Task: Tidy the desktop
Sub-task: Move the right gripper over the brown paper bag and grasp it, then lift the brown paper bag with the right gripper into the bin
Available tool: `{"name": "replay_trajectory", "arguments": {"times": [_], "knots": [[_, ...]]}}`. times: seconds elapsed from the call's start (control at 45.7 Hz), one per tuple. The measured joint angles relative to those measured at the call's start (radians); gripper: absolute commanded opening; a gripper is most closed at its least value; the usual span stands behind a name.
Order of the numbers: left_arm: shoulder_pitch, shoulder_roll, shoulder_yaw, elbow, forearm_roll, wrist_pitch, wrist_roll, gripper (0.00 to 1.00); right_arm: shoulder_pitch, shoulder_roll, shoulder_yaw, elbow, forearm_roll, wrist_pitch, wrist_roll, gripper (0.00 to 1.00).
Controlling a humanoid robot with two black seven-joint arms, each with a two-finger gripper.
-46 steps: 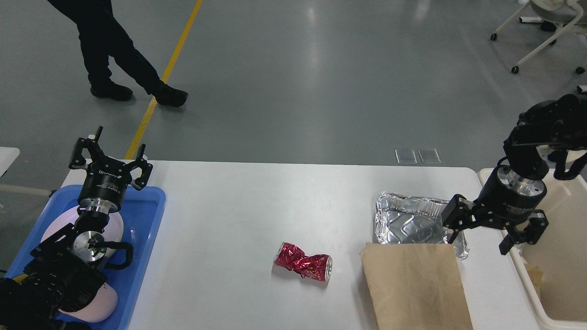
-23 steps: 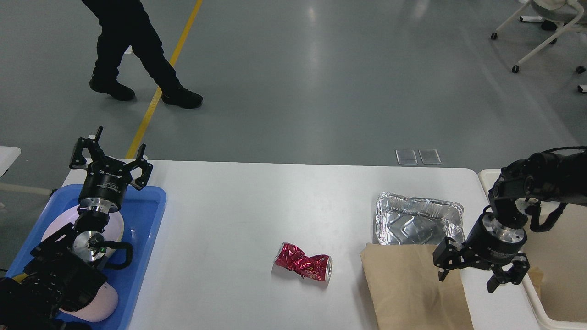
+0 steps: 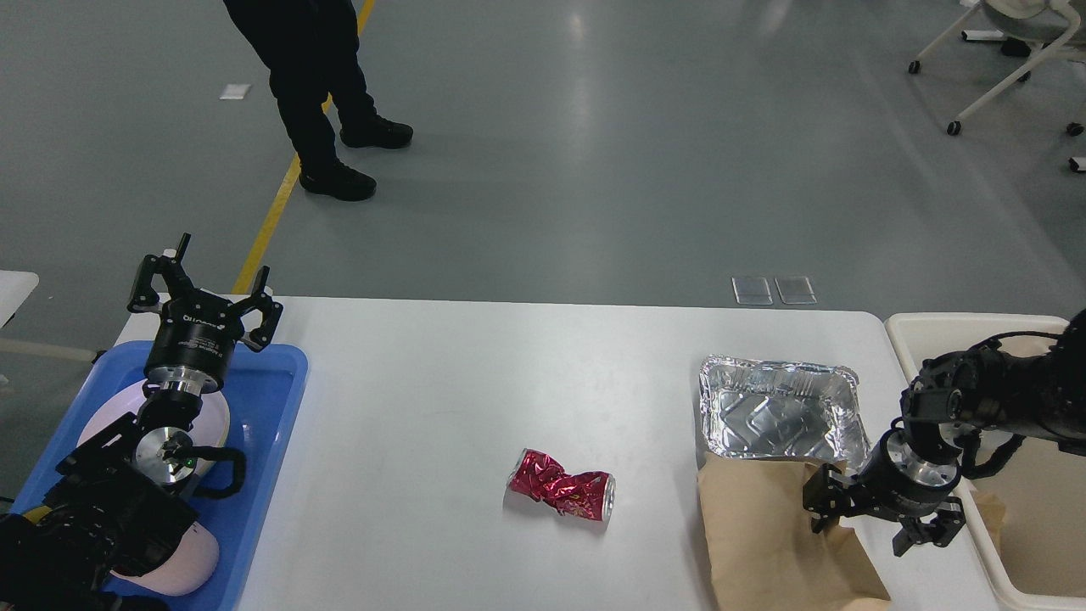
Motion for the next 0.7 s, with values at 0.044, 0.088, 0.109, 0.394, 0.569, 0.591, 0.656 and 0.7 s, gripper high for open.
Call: {"name": "replay_trajectory", "arguments": {"times": [0.044, 0.088, 0.109, 0.394, 0.569, 0.591, 0.656, 0.7], "knots": [[0.0, 0.0, 0.0, 0.0, 0.0, 0.0, 0.0, 0.96, 0.0, -0.002, 0.006, 0.003, 0.0, -0.013, 0.0, 0.61], [0.0, 0.0, 0.0, 0.0, 0.0, 0.0, 0.0, 0.96, -0.001, -0.005, 0.014, 0.005, 0.001, -0.041, 0.0, 0.49], [0.0, 0.0, 0.0, 0.0, 0.0, 0.0, 0.0, 0.96, -0.001, -0.006, 0.016, 0.006, 0.002, -0.052, 0.0, 0.39], [0.0, 0.0, 0.0, 0.0, 0.0, 0.0, 0.0, 0.96, 0.013, -0.017, 0.024, 0.091, 0.002, -0.121, 0.001, 0.0], [0.0, 0.0, 0.0, 0.0, 0.0, 0.0, 0.0, 0.96, 0.031, -0.045, 0.069, 0.144, 0.003, -0.121, 0.002, 0.0], [0.0, 0.0, 0.0, 0.0, 0.0, 0.0, 0.0, 0.96, 0.041, -0.054, 0.075, 0.158, 0.003, -0.121, 0.002, 0.0], [0.0, 0.0, 0.0, 0.0, 0.0, 0.0, 0.0, 0.96, 0.079, -0.079, 0.082, 0.197, 0.002, -0.12, 0.002, 0.0], [0.0, 0.0, 0.0, 0.0, 0.0, 0.0, 0.0, 0.96, 0.119, -0.102, 0.085, 0.229, 0.002, -0.119, 0.002, 0.0]]}}
